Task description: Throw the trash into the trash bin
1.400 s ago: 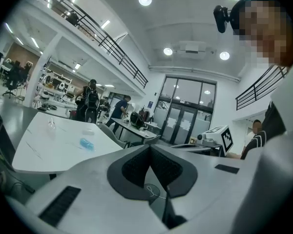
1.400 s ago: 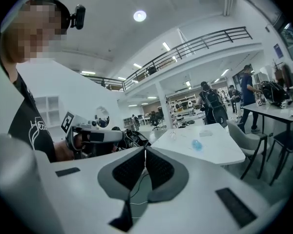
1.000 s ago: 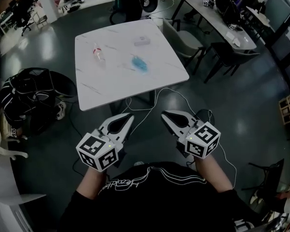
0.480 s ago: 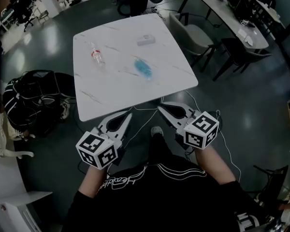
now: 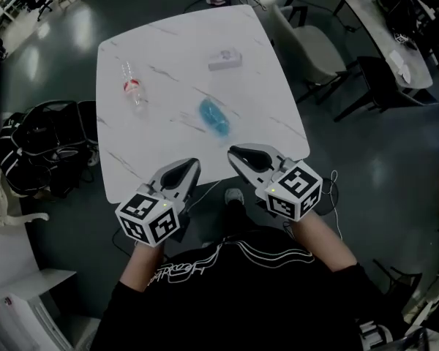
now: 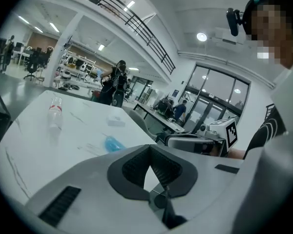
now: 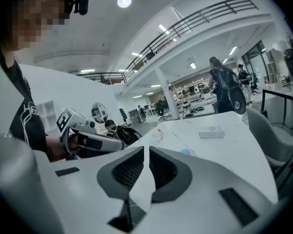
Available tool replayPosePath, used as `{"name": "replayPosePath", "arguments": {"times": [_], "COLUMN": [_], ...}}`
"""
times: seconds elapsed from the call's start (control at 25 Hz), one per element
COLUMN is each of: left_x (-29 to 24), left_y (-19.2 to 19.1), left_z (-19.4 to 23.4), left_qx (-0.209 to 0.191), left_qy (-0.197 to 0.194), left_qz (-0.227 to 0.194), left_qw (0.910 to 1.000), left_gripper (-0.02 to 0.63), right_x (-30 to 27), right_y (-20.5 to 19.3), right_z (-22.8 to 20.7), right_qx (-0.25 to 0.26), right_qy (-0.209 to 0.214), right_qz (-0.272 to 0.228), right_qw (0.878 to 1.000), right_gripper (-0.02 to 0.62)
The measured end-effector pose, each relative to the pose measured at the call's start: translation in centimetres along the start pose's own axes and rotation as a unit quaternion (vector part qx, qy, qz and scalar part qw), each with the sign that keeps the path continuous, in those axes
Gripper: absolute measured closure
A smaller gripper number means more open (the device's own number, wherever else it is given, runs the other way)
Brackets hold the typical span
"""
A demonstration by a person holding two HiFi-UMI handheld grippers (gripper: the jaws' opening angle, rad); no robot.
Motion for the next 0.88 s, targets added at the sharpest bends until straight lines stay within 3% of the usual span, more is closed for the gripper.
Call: {"name": "replayPosePath", "arguments": {"times": [0.12,0.24,0.44,0.68,0.88], "left_x": [-2.1,-2.9,-3.6,-3.9,-3.5], "left_y": [-0.4,-0.9,-0.9,-1.3,-2.4], "left_z": [1.4,2.7,4.8,5.9,6.9], "left_qx": [0.022,0.043,0.07,0.092,0.112], "left_qy": [0.01,0.024,0.051,0.076,0.081], "left_qz": [0.015,0.026,0.028,0.037,0.04], "left_qw": [0.9996,0.9984,0.9959,0.9922,0.9896], "left_gripper": [0.6,0.6,0.6,0.6,0.601], "right_x": [-1.7,-3.5,-6.9,-10.3,-11.7], "right_y": [-0.5,-1.2,-2.7,-5.9,-7.1], "right_z": [-2.3,-3.9,-7.2,-10.3,-12.1], "right_qx": [-0.007,-0.002,0.037,0.057,0.053], "right_qy": [0.01,0.024,0.001,-0.03,-0.053], "right_qz": [0.023,0.061,0.117,0.194,0.221], "right_qw": [1.0,0.998,0.992,0.979,0.972], "right_gripper": [0.549,0.44,0.346,0.33,0.331]}}
Point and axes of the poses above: the fingertips, and each gripper's own axes: x backward along the fingers, z to its left, y out of its top, the point moved 2 cm from there along x, backward along the fingers, and after that the axes turned 3 degrees about z, right-handed, at the moved point
